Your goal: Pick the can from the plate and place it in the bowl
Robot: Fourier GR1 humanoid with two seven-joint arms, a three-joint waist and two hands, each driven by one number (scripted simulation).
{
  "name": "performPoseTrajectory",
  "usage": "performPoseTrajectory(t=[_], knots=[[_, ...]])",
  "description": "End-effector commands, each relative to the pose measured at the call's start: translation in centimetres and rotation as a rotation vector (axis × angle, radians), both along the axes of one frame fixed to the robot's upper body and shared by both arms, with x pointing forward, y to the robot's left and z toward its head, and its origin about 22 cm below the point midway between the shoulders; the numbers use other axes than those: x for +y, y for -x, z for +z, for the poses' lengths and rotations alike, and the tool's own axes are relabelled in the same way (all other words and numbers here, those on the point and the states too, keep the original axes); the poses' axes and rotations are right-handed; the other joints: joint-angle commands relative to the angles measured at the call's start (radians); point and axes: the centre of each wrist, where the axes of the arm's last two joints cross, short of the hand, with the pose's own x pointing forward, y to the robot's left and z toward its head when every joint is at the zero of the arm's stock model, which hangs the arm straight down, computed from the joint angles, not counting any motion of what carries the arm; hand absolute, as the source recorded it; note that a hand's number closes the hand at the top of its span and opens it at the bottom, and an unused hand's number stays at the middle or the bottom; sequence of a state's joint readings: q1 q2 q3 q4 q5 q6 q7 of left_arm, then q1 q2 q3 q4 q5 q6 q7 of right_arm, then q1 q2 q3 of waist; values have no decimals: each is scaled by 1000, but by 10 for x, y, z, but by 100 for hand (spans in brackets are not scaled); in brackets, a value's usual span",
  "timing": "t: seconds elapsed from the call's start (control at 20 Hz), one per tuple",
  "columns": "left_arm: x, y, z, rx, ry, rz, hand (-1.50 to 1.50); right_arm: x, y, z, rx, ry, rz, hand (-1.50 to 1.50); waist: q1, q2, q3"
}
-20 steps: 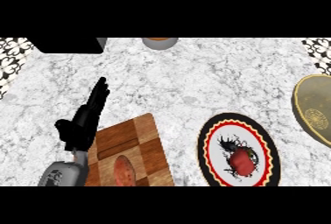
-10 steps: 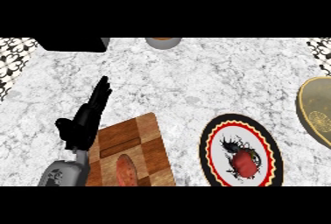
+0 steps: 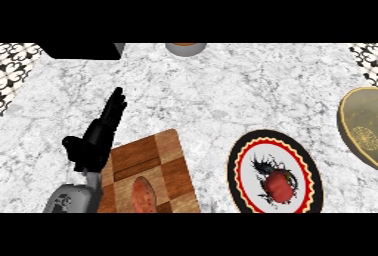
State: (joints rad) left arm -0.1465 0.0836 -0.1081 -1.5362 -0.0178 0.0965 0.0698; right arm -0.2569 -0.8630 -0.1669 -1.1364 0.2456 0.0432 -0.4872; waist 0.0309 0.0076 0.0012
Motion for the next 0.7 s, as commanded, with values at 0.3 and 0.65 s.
performPoseTrajectory(t=[0.3,0.65], knots=[[7,-9,23,-22,-1,-11,0,-29,-23,-51,291,-141,79,-150,24,5,3],[7,7,0,7,-7,14,0,-42,-26,-48,176,-335,237,-150,-7,-3,1]])
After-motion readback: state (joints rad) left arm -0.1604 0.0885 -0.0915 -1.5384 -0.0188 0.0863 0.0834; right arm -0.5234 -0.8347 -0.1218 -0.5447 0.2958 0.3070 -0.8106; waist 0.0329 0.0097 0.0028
